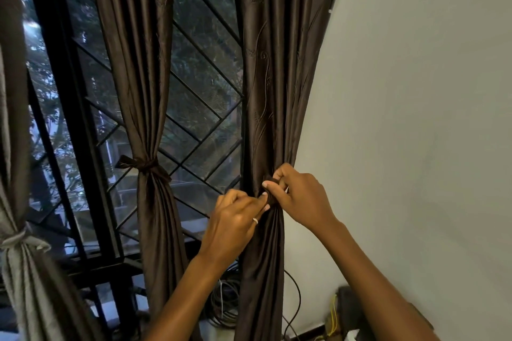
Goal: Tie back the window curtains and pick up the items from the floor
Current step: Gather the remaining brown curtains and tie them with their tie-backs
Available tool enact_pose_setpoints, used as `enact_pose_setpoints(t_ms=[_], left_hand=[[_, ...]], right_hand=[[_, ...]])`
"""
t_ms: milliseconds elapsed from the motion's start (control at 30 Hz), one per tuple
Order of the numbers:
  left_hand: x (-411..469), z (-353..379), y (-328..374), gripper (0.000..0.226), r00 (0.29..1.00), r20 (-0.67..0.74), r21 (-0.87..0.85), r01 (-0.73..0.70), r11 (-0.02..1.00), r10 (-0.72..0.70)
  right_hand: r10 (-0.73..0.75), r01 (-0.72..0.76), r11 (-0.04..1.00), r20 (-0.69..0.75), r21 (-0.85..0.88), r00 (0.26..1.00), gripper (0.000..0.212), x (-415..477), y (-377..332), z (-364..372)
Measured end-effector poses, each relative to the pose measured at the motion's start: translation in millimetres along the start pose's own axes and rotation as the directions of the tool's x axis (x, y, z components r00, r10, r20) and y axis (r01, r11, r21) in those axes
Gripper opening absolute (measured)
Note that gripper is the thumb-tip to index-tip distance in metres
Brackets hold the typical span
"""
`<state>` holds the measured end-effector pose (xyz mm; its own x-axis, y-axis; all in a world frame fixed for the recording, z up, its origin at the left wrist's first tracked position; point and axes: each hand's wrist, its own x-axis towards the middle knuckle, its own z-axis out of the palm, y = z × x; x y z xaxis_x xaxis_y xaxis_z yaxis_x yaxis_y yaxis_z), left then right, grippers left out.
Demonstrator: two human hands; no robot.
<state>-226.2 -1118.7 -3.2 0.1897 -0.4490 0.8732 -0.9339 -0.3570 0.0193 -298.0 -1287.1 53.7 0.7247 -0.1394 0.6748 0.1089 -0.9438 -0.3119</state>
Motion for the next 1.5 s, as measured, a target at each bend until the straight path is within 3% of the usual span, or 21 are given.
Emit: enact_pose_setpoints(t_ms=[200, 333, 533, 800, 900, 1067, 1333, 1500], left_hand=[[5.6, -9.1, -2.0, 0.029, 1.0, -0.008, -0.019, 0.015, 1.0, -0.015], [7.6, -10.5, -7.1, 0.034, 0.988, 0.063, -0.185, 0.15, 0.971, -0.141], [19.7, -18.1, -12.3, 0.018, 0.944, 0.149, -0.346, 0.327, 0.879, -0.293], [24.9, -11.3, -9.8, 0.017, 0.928, 0.257, -0.254, 0.335, 0.907, -0.27], [25.0, -7.4, -7.6, 0.018, 0.919, 0.271, -0.249, 0.355, 0.901, -0.288], [25.3, -6.1, -13.2, 0.019, 0.87, 0.322, -0.217, 0.453, 0.865, -0.375], [23.9, -7.2, -9.7, 0.017, 0.827, 0.337, -0.248, 0.538, 0.806, -0.449], [24.7, -3.8, -6.3, 0.016, 0.805, 0.331, -0.286, 0.583, 0.761, -0.492]], right_hand=[[-0.048, 0.054, 0.997, -0.111, 0.055, 0.993, 0.019, -4.6, -2.0, 11.5], [-0.072, 0.077, 0.996, -0.114, 0.048, 0.991, 0.011, -4.6, -1.0, 16.5], [-0.087, 0.08, 0.994, 0.106, 0.07, 0.991, 0.037, -13.8, 1.6, 13.2], [-0.1, 0.123, 0.989, 0.228, -0.087, 0.968, 0.036, -20.0, 5.9, 24.5], [-0.092, 0.113, 0.989, 0.194, -0.1, 0.977, 0.035, -18.8, 7.5, 33.2], [-0.154, 0.16, 0.987, 0.143, -0.031, 0.978, 0.01, -17.3, 8.7, 41.6], [-0.203, 0.207, 0.977, 0.06, -0.053, 0.977, 0.027, -35.5, 8.7, 44.0], [-0.226, 0.2, 0.969, -0.193, -0.146, 0.955, 0.032, -50.2, 8.1, 43.4]])
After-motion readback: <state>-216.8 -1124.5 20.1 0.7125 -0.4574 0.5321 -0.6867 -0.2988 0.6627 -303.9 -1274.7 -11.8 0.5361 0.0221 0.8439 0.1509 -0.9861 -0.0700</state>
